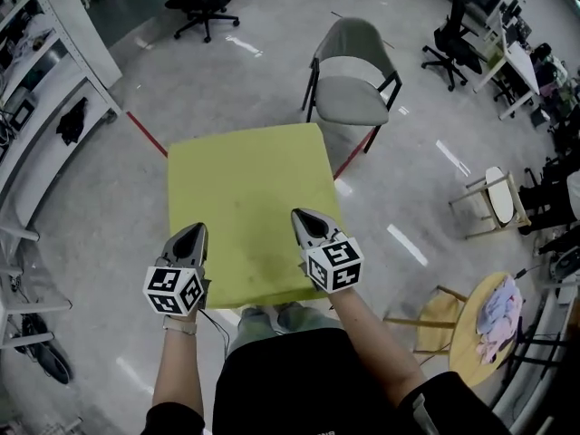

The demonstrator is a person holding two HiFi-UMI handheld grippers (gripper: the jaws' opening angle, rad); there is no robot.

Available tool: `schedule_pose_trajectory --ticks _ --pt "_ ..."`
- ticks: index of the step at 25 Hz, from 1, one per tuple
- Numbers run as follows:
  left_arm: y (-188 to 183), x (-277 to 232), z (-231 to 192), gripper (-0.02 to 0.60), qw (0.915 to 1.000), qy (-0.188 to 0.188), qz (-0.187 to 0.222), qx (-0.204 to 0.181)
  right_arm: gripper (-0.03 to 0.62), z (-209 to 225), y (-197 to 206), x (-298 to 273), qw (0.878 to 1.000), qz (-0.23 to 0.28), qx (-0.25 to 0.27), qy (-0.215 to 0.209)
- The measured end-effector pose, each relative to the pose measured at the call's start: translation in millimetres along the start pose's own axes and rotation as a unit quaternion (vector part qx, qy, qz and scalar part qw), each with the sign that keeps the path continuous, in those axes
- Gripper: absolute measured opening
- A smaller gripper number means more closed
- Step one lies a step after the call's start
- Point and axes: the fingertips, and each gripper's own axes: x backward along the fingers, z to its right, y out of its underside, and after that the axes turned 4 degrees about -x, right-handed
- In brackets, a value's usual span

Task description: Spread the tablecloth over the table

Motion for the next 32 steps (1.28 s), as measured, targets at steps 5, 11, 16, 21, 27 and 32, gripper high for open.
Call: schedule_pose_trajectory --ticks 5,11,16,21,27,32 --pt "-39 0 7 0.012 0.9992 0.031 0.023 -0.013 0.011 3 -33 23 0.999 0.029 0.009 0.014" --pt "-71 2 17 0.012 0.9975 0.046 0.047 -0.024 0.011 10 -76 42 0.998 0.063 0.027 0.018" --pt "-105 3 20 0.012 0.9949 0.051 0.071 -0.051 0.011 7 -119 46 0.994 0.09 0.054 0.011" --pt "-140 6 20 0.012 0.9907 0.05 0.108 -0.066 0.011 -3 -159 47 0.989 0.13 0.07 0.004" --pt "-178 12 21 0.012 0.9844 0.047 0.144 -0.089 0.011 -20 -188 45 0.982 0.16 0.096 -0.004" --pt "-186 17 18 0.012 0.9815 0.041 0.16 -0.096 0.011 -30 -200 44 0.98 0.176 0.096 -0.015"
